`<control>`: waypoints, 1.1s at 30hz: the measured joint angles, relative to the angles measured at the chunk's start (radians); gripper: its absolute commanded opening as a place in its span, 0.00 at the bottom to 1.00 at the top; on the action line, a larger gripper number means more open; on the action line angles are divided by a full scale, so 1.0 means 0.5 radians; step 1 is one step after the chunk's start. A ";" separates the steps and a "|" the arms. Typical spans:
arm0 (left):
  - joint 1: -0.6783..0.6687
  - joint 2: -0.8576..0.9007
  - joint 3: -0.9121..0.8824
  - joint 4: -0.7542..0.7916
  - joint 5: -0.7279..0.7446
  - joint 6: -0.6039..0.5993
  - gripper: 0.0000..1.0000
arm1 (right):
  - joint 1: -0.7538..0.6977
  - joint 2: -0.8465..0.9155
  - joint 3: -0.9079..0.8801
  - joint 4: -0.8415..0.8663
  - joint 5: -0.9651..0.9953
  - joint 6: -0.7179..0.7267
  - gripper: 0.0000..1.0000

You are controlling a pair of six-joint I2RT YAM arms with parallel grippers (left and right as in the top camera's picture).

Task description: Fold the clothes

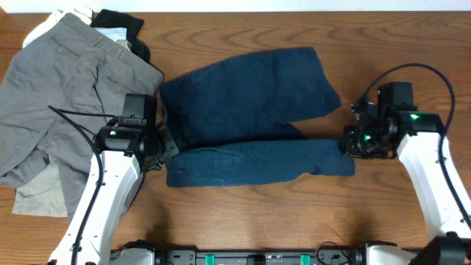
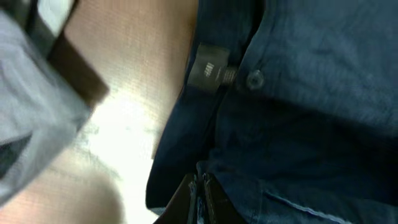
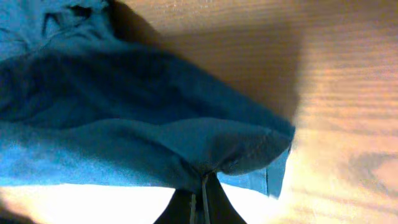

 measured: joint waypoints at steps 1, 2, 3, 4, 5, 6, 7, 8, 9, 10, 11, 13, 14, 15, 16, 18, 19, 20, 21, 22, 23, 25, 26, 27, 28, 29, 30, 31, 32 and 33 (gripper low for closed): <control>0.000 0.005 0.000 0.034 -0.007 0.000 0.06 | 0.008 0.020 -0.002 0.043 0.002 0.006 0.01; 0.000 0.011 -0.002 0.089 -0.012 0.000 0.06 | 0.017 0.038 -0.005 0.107 0.005 0.009 0.01; 0.000 0.018 -0.002 0.149 -0.018 0.000 0.06 | 0.018 0.053 -0.006 0.173 0.004 0.014 0.01; 0.000 0.024 -0.002 0.201 -0.024 0.000 0.06 | 0.018 0.067 -0.006 0.243 0.003 0.023 0.01; 0.000 0.030 -0.003 0.269 -0.029 0.000 0.06 | 0.018 0.076 -0.008 0.311 0.006 0.028 0.01; 0.000 0.036 -0.003 0.336 -0.036 0.000 0.06 | 0.018 0.083 -0.009 0.394 0.008 0.032 0.01; 0.000 0.039 -0.004 0.401 -0.039 0.000 0.06 | 0.018 0.085 -0.011 0.465 0.007 0.037 0.01; 0.000 0.041 -0.005 0.478 -0.040 0.000 0.06 | 0.018 0.085 -0.012 0.552 0.008 0.043 0.01; 0.000 0.043 -0.007 0.564 -0.045 -0.001 0.06 | 0.018 0.085 -0.011 0.639 0.008 0.050 0.01; 0.000 0.045 -0.010 0.654 -0.046 -0.001 0.06 | 0.018 0.085 -0.012 0.723 0.007 0.059 0.01; 0.000 0.047 -0.010 0.746 -0.047 -0.001 0.06 | 0.018 0.085 -0.012 0.819 0.007 0.069 0.01; 0.000 0.047 -0.011 0.914 -0.053 -0.001 0.06 | 0.018 0.085 -0.013 1.005 0.007 0.085 0.01; 0.000 0.047 -0.011 0.981 -0.053 -0.001 0.06 | 0.018 0.085 -0.013 1.097 0.008 0.091 0.01; 0.000 0.047 -0.012 1.054 -0.057 -0.002 0.06 | 0.018 0.085 -0.013 1.189 0.007 0.099 0.01; 0.000 0.047 -0.013 1.126 -0.067 -0.006 0.06 | 0.021 0.085 -0.014 1.291 0.005 0.108 0.01; 0.000 0.053 -0.013 1.262 -0.102 -0.008 0.06 | 0.042 0.089 -0.014 1.465 0.006 0.126 0.01; 0.000 0.060 -0.013 1.302 -0.114 -0.008 0.05 | 0.057 0.093 -0.013 1.552 0.002 0.138 0.01; 0.000 0.073 -0.013 1.367 -0.133 -0.010 0.06 | 0.082 0.107 -0.013 1.640 0.005 0.142 0.01; 0.000 0.089 -0.013 1.412 -0.146 -0.010 0.06 | 0.104 0.123 -0.013 1.716 0.007 0.146 0.01; 0.000 0.113 -0.014 1.472 -0.157 -0.011 0.06 | 0.128 0.147 -0.013 1.803 0.010 0.152 0.01; 0.000 0.143 -0.013 1.538 -0.163 -0.014 0.06 | 0.153 0.182 -0.013 1.884 0.011 0.156 0.01; 0.000 0.212 -0.014 1.667 -0.172 -0.016 0.06 | 0.195 0.272 -0.011 2.076 0.024 0.177 0.01; 0.000 0.256 -0.014 1.759 -0.175 -0.016 0.06 | 0.210 0.315 -0.011 2.142 0.034 0.187 0.01; 0.000 0.308 -0.015 1.864 -0.179 -0.017 0.06 | 0.224 0.381 -0.011 2.249 0.048 0.203 0.01; 0.000 0.344 -0.015 1.922 -0.182 -0.021 0.06 | 0.234 0.431 -0.012 2.325 0.057 0.221 0.01; 0.000 0.392 -0.017 2.005 -0.187 -0.023 0.06 | 0.240 0.494 -0.013 2.431 0.072 0.240 0.01; 0.000 0.439 -0.018 2.094 -0.190 -0.024 0.06 | 0.246 0.557 -0.012 2.522 0.092 0.255 0.01; 0.000 0.488 -0.019 2.185 -0.196 -0.023 0.06 | 0.246 0.628 -0.012 2.618 0.115 0.275 0.01; 0.000 0.526 -0.019 2.253 -0.198 -0.023 0.06 | 0.247 0.678 -0.013 2.699 0.131 0.285 0.01; 0.000 0.580 -0.021 2.341 -0.205 -0.024 0.06 | 0.247 0.752 -0.014 2.817 0.153 0.294 0.01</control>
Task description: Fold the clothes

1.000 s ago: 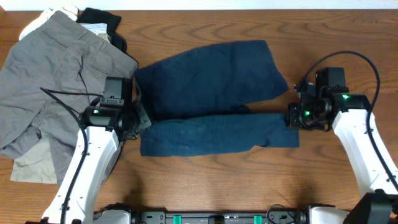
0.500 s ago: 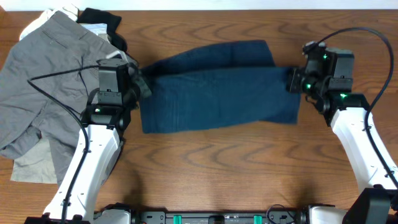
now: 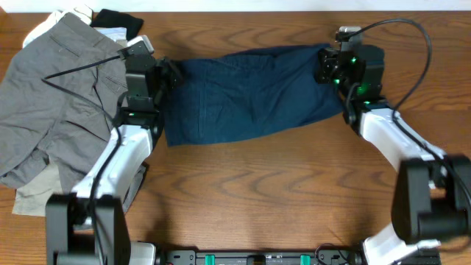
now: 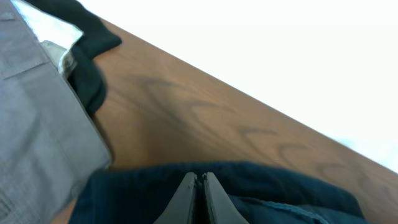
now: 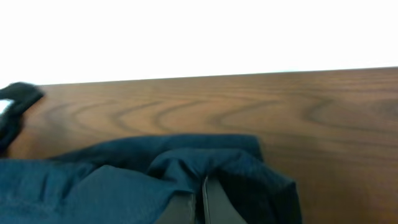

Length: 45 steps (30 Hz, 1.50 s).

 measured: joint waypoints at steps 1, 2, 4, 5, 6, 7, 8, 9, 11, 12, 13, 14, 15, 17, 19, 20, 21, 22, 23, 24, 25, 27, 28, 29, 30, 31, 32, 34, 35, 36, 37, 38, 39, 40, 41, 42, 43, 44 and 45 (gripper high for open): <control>0.000 0.040 -0.001 0.067 -0.006 0.000 0.06 | 0.000 0.043 0.001 0.072 0.016 0.008 0.01; 0.000 0.101 -0.001 0.153 -0.021 -0.001 0.06 | 0.000 0.108 0.001 0.175 0.039 0.014 0.01; 0.000 0.198 -0.001 0.272 -0.060 -0.003 0.06 | 0.000 0.210 0.001 0.324 0.072 0.023 0.01; 0.000 0.251 -0.002 0.336 -0.080 -0.006 0.06 | 0.000 0.262 0.001 0.397 0.092 0.028 0.01; 0.000 0.298 -0.002 0.396 -0.098 -0.005 0.06 | 0.000 0.303 0.001 0.450 0.108 0.029 0.01; 0.000 0.351 -0.002 0.467 -0.117 -0.005 0.06 | 0.000 0.357 0.001 0.520 0.130 0.030 0.01; 0.000 0.413 -0.003 0.547 -0.138 -0.005 0.06 | 0.000 0.397 0.002 0.563 0.146 0.031 0.01; 0.000 0.462 -0.003 0.616 -0.155 -0.006 0.06 | 0.000 0.442 0.003 0.606 0.165 0.034 0.01; 0.000 0.553 -0.003 0.748 -0.178 -0.005 0.05 | 0.000 0.533 0.010 0.692 0.195 0.037 0.01; 0.000 0.603 -0.003 0.808 -0.193 -0.005 0.06 | 0.000 0.581 0.019 0.723 0.206 0.038 0.01; 0.000 0.639 -0.002 0.847 -0.201 -0.005 0.06 | 0.000 0.621 0.030 0.739 0.214 0.041 0.01; 0.000 0.679 -0.002 0.880 -0.209 -0.005 0.06 | 0.000 0.667 0.047 0.748 0.220 0.043 0.01; 0.000 0.712 -0.001 0.900 -0.214 -0.005 0.06 | 0.000 0.710 0.073 0.752 0.227 0.043 0.01; 0.000 0.787 0.015 0.912 -0.223 -0.005 0.15 | 0.000 0.781 0.121 0.752 0.235 0.043 0.08; 0.000 0.854 0.042 0.913 -0.233 0.010 0.88 | 0.000 0.838 0.172 0.756 0.246 0.057 0.55; 0.000 0.877 0.055 0.914 -0.239 0.008 0.98 | 0.000 0.848 0.188 0.755 0.252 0.052 0.77; 0.002 0.893 0.065 0.914 -0.245 0.023 0.98 | 0.000 0.851 0.202 0.756 0.256 0.058 0.91; 0.002 0.896 0.069 0.916 -0.251 0.046 0.98 | 0.000 0.851 0.219 0.758 0.257 0.057 0.98; 0.002 0.896 0.072 0.924 -0.253 0.066 0.98 | 0.000 0.851 0.237 0.761 0.260 0.057 0.99; 0.002 0.896 0.082 0.938 -0.256 0.091 0.98 | 0.000 0.851 0.266 0.765 0.262 0.057 0.99; 0.002 0.896 0.095 0.947 -0.258 0.109 0.98 | 0.000 0.851 0.289 0.766 0.262 0.053 0.99; 0.003 0.887 0.122 0.938 -0.259 0.147 0.98 | 0.000 0.852 0.334 0.769 0.252 0.056 0.99; 0.004 0.876 0.126 0.916 -0.260 0.157 0.98 | 0.000 0.851 0.346 0.764 0.243 0.057 0.99; 0.006 0.855 0.129 0.877 -0.261 0.168 0.98 | 0.000 0.851 0.359 0.745 0.224 0.056 0.99; 0.008 0.825 0.130 0.816 -0.262 0.178 0.98 | 0.000 0.849 0.365 0.723 0.206 0.056 0.99; 0.009 0.789 0.130 0.750 -0.266 0.187 0.98 | 0.000 0.848 0.371 0.689 0.186 0.056 0.99; 0.010 0.752 0.131 0.684 -0.266 0.195 0.98 | 0.000 0.841 0.375 0.632 0.166 0.056 0.99; 0.011 0.638 0.134 0.498 -0.266 0.204 0.98 | 0.000 0.804 0.376 0.478 0.130 0.054 0.99; 0.011 0.591 0.136 0.426 -0.266 0.206 0.98 | 0.000 0.780 0.378 0.403 0.116 0.049 0.99; 0.011 0.526 0.143 0.301 -0.266 0.208 0.98 | 0.000 0.743 0.379 0.304 0.096 0.037 0.99; 0.011 0.459 0.145 0.174 -0.266 0.211 0.98 | 0.000 0.698 0.380 0.201 0.071 0.019 0.99; 0.011 0.391 0.149 0.044 -0.265 0.213 0.98 | 0.000 0.644 0.381 0.105 0.040 -0.002 0.99; 0.011 0.333 0.150 -0.060 -0.267 0.214 0.98 | 0.000 0.581 0.386 -0.022 0.012 -0.030 0.99; 0.011 0.267 0.153 -0.172 -0.262 0.215 0.98 | 0.000 0.513 0.385 -0.147 -0.018 -0.058 0.99; 0.011 0.217 0.158 -0.286 -0.262 0.214 0.98 | 0.000 0.449 0.386 -0.254 -0.044 -0.079 0.99; 0.011 0.162 0.159 -0.403 -0.253 0.215 0.98 | 0.000 0.378 0.388 -0.349 -0.064 -0.094 0.99; 0.011 0.118 0.159 -0.514 -0.236 0.214 0.98 | 0.000 0.323 0.388 -0.433 -0.080 -0.109 0.99; 0.013 0.067 0.161 -0.626 -0.202 0.215 0.98 | 0.000 0.257 0.391 -0.515 -0.108 -0.116 0.99; 0.013 0.027 0.161 -0.727 -0.175 0.214 0.98 | 0.000 0.216 0.392 -0.562 -0.131 -0.119 0.99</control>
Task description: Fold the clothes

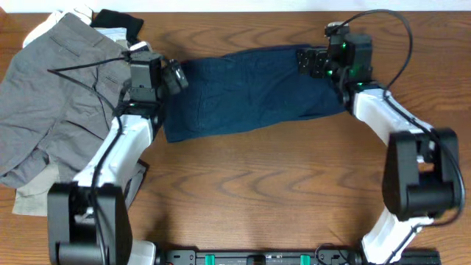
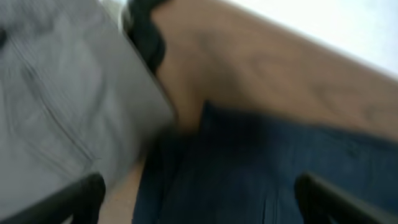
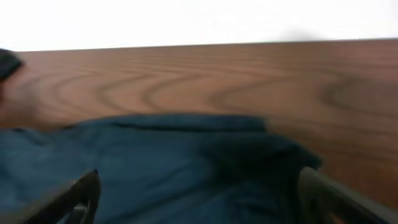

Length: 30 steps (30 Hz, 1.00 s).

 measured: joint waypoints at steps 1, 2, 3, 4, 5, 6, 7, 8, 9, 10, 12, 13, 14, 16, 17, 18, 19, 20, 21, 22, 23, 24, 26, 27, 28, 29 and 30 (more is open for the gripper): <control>0.000 -0.034 -0.001 -0.095 0.032 0.000 0.98 | 0.000 -0.032 0.005 -0.044 -0.035 -0.001 0.99; 0.000 -0.060 -0.001 -0.179 0.049 0.000 0.98 | 0.000 -0.049 0.009 -0.078 -0.066 -0.001 0.99; 0.000 -0.085 -0.002 -0.252 0.074 0.000 0.98 | 0.001 -0.056 0.013 -0.115 -0.098 -0.002 0.99; 0.000 -0.107 -0.002 -0.319 0.089 0.001 0.98 | 0.002 -0.055 0.017 -0.157 -0.120 -0.002 0.99; 0.000 -0.124 -0.001 -0.376 0.106 0.001 0.98 | 0.003 -0.049 0.017 -0.198 -0.130 -0.002 0.99; 0.000 -0.132 -0.001 -0.425 0.114 0.001 0.98 | 0.006 -0.039 0.017 -0.246 -0.141 -0.010 0.99; 0.000 -0.135 -0.001 -0.471 0.120 0.002 0.98 | 0.010 -0.026 0.017 -0.278 -0.147 -0.026 0.99; 0.000 -0.135 -0.001 -0.510 0.118 0.004 0.98 | 0.013 -0.010 0.017 -0.313 -0.150 -0.046 0.99; 0.000 -0.134 -0.002 -0.554 0.116 0.008 0.98 | 0.024 0.005 0.017 -0.342 -0.143 -0.064 0.99; 0.000 -0.134 -0.002 -0.578 0.109 0.009 0.98 | 0.033 0.021 0.016 -0.371 -0.138 -0.079 0.99; 0.000 -0.134 -0.002 -0.618 0.092 0.016 0.98 | 0.066 0.047 0.016 -0.416 -0.101 -0.110 0.99; 0.000 -0.134 -0.002 -0.633 0.082 0.016 0.98 | 0.084 0.055 0.016 -0.428 -0.091 -0.125 0.99; 0.000 -0.134 -0.002 -0.642 0.076 0.019 0.98 | 0.106 0.062 0.016 -0.434 -0.066 -0.143 0.99; 0.000 -0.134 -0.002 -0.654 0.072 0.025 0.98 | 0.153 0.076 0.016 -0.443 -0.016 -0.169 0.99; 0.000 -0.134 -0.002 -0.658 0.071 0.029 0.98 | 0.176 0.084 0.016 -0.443 0.013 -0.177 0.99; 0.000 -0.134 -0.002 -0.664 0.069 0.031 0.98 | 0.201 0.095 0.016 -0.446 0.051 -0.187 0.99; 0.000 -0.134 -0.002 -0.665 0.067 0.031 0.98 | 0.220 0.102 0.017 -0.457 0.081 -0.192 0.99; 0.000 -0.134 -0.002 -0.665 0.066 0.031 0.98 | 0.245 0.115 0.016 -0.472 0.117 -0.198 0.99; 0.000 -0.134 -0.002 -0.668 0.066 0.031 0.98 | 0.263 0.127 0.017 -0.491 0.153 -0.204 0.99; 0.000 -0.134 -0.002 -0.674 0.066 0.031 0.98 | 0.285 0.142 0.016 -0.516 0.191 -0.208 0.99; 0.000 -0.134 -0.002 -0.682 0.066 0.031 0.98 | 0.299 0.154 0.016 -0.542 0.223 -0.211 0.99; 0.000 -0.134 -0.002 -0.688 0.066 0.032 0.98 | 0.314 0.166 0.017 -0.569 0.248 -0.213 0.99; 0.000 -0.134 -0.002 -0.708 0.066 0.037 0.98 | 0.330 0.182 0.016 -0.623 0.285 -0.217 0.99; 0.000 -0.134 -0.002 -0.720 0.066 0.037 0.98 | 0.333 0.188 0.016 -0.651 0.300 -0.217 0.99; 0.000 -0.134 -0.002 -0.735 0.066 0.037 0.98 | 0.334 0.194 0.017 -0.680 0.313 -0.217 0.99; 0.000 -0.134 -0.002 -0.749 0.066 0.038 0.98 | 0.334 0.197 0.016 -0.700 0.322 -0.215 0.99; 0.000 -0.134 -0.002 -0.763 0.066 0.038 0.98 | 0.334 0.201 0.017 -0.729 0.330 -0.213 0.99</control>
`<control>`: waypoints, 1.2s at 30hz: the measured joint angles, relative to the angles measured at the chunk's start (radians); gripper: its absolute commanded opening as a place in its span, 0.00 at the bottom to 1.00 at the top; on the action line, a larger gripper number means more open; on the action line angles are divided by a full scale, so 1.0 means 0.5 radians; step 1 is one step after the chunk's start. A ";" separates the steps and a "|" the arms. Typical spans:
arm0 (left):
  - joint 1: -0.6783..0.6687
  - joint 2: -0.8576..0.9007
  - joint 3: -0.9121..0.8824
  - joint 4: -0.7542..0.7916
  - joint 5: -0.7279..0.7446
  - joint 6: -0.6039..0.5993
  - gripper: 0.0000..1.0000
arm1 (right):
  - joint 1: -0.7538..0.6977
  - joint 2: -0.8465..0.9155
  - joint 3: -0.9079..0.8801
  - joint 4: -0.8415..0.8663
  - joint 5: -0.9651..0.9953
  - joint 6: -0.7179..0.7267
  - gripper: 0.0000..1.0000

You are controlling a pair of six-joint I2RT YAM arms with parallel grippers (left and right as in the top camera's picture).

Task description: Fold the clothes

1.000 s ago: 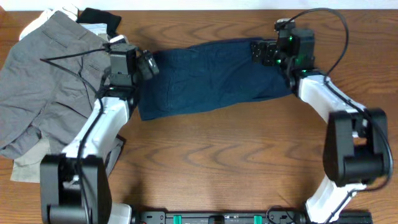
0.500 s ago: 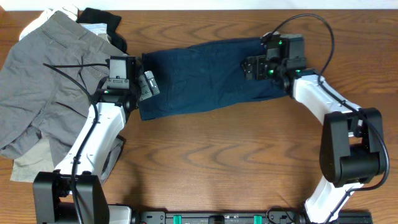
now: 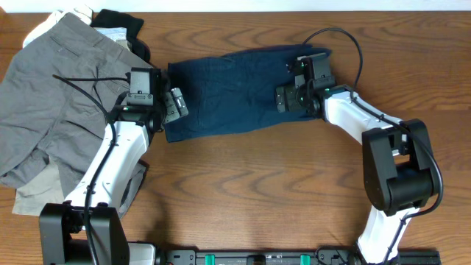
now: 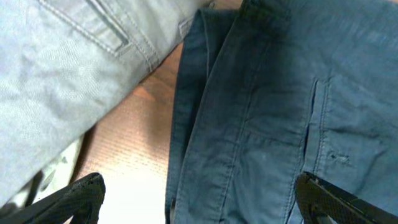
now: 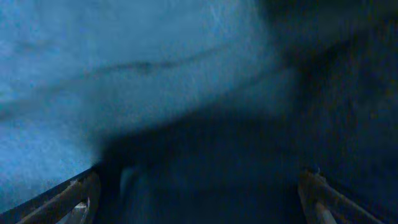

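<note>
Navy blue shorts (image 3: 235,92) lie folded in half lengthwise across the back middle of the table; their waistband end (image 4: 249,124) fills the left wrist view. My left gripper (image 3: 175,107) is open at the shorts' left end, its fingertips (image 4: 81,196) wide apart over the cloth edge. My right gripper (image 3: 283,98) is open low over the shorts' right part, where dark blue cloth (image 5: 186,93) fills the view between its spread fingers (image 5: 78,196).
Grey trousers (image 3: 59,103) lie spread at the left, over pale cloth (image 3: 33,195) and next to a black garment (image 3: 121,22) at the back left. Bare wooden table (image 3: 257,191) lies in front of the shorts.
Both grippers stay open. The left one has come down from the shorts' back left corner to their left end. The right one has moved from the back right corner inward over the shorts.
First both grippers were shut on the ends of the shorts' near leg, which lay spread apart from the far leg. Then they held it at the back edge, folded over the far leg. Then both were open there; now they sit lower on the folded shorts.
</note>
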 measured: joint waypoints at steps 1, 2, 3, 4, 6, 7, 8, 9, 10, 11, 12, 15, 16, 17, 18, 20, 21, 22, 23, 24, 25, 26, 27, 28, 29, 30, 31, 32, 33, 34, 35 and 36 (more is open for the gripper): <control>0.000 0.000 0.000 -0.016 0.000 0.000 0.98 | 0.000 0.002 0.000 -0.031 0.010 0.006 0.99; 0.000 0.000 0.000 -0.028 0.000 0.000 0.98 | 0.000 0.005 0.000 -0.060 0.014 0.011 0.99; 0.000 0.000 0.000 -0.039 0.000 0.000 0.98 | 0.000 0.008 0.000 -0.099 0.031 0.028 0.99; 0.000 0.000 0.000 -0.051 0.000 0.000 0.98 | 0.000 0.011 0.000 -0.133 0.047 0.041 0.99; 0.000 0.000 0.000 -0.076 0.000 0.000 0.98 | 0.000 0.011 0.022 -0.238 0.095 0.085 0.99; 0.000 0.000 0.000 -0.089 0.000 0.000 0.98 | 0.000 0.011 0.027 -0.247 0.102 0.095 0.99; 0.000 0.000 0.000 -0.114 0.001 0.000 0.98 | 0.000 0.011 0.043 -0.327 0.127 0.125 0.99; 0.000 0.000 0.000 -0.137 0.001 0.000 0.98 | -0.001 0.009 0.055 -0.386 0.150 0.150 0.99; 0.000 0.000 0.000 -0.159 0.001 0.000 0.98 | -0.002 0.005 0.063 -0.443 0.175 0.172 0.99; 0.000 0.000 0.000 -0.180 0.002 0.000 0.98 | -0.002 0.001 0.069 -0.505 0.207 0.193 0.99; 0.000 0.001 0.000 -0.195 0.002 0.000 0.98 | -0.004 -0.003 0.072 -0.555 0.232 0.211 0.99; 0.000 0.000 0.000 -0.237 0.005 0.000 0.98 | -0.044 -0.018 0.080 -0.742 0.285 0.259 0.99; 0.000 0.000 0.000 -0.242 0.009 0.000 0.98 | -0.067 -0.023 0.082 -0.794 0.289 0.274 0.99; 0.000 0.000 0.000 -0.245 0.018 0.000 0.98 | -0.092 -0.028 0.083 -0.842 0.287 0.285 0.99; 0.000 0.001 0.000 -0.246 0.027 -0.001 0.98 | -0.109 -0.031 0.085 -0.874 0.285 0.293 0.99; 0.000 0.005 0.000 -0.241 0.060 0.000 0.98 | -0.157 -0.036 0.086 -0.951 0.274 0.311 0.99; -0.001 0.011 0.000 -0.233 0.076 -0.001 0.98 | -0.178 -0.038 0.088 -0.984 0.269 0.317 0.99; -0.001 0.021 0.000 -0.217 0.095 0.000 0.98 | -0.195 -0.040 0.089 -1.018 0.261 0.321 0.99; 0.000 0.035 0.000 -0.198 0.115 0.001 0.98 | -0.211 -0.040 0.091 -1.048 0.249 0.323 0.99; 0.000 0.050 0.000 -0.182 0.134 0.000 0.98 | -0.220 -0.040 0.092 -1.067 0.242 0.323 0.99; 0.000 0.070 0.000 -0.156 0.160 0.000 0.98 | -0.228 -0.040 0.093 -1.088 0.235 0.322 0.99; -0.001 0.091 0.000 -0.126 0.175 0.000 0.98 | -0.230 -0.041 0.093 -1.098 0.230 0.320 0.99; 0.000 0.121 0.000 -0.081 0.209 0.002 0.98 | -0.233 -0.043 0.093 -1.108 0.220 0.314 0.99; 0.000 0.150 0.000 -0.029 0.237 0.008 0.98 | -0.233 -0.047 0.093 -1.113 0.209 0.304 0.99; 0.000 0.182 0.000 0.034 0.273 0.020 0.98 | -0.234 -0.051 0.092 -1.117 0.192 0.291 0.99; 0.000 0.218 0.001 0.106 0.317 0.042 0.98 | -0.241 -0.057 0.089 -1.120 0.171 0.272 0.99; 0.000 0.254 0.002 0.181 0.365 0.060 0.98 | -0.246 -0.068 0.082 -1.125 0.137 0.253 0.99; 0.000 0.298 0.002 0.253 0.422 0.077 0.98 | -0.249 -0.079 0.076 -1.126 0.109 0.238 0.99; 0.000 0.341 0.003 0.325 0.478 0.102 0.98 | -0.250 -0.094 0.065 -1.135 0.068 0.222 0.99; -0.001 0.383 0.005 0.375 0.526 0.117 0.98 | -0.250 -0.112 0.050 -1.150 0.018 0.204 0.99; -0.001 0.410 0.005 0.395 0.563 0.130 0.98 | -0.249 -0.126 0.040 -1.160 -0.017 0.195 0.99; -0.001 0.450 0.010 0.406 0.605 0.155 0.98 | -0.249 -0.149 0.029 -1.179 -0.053 0.179 0.99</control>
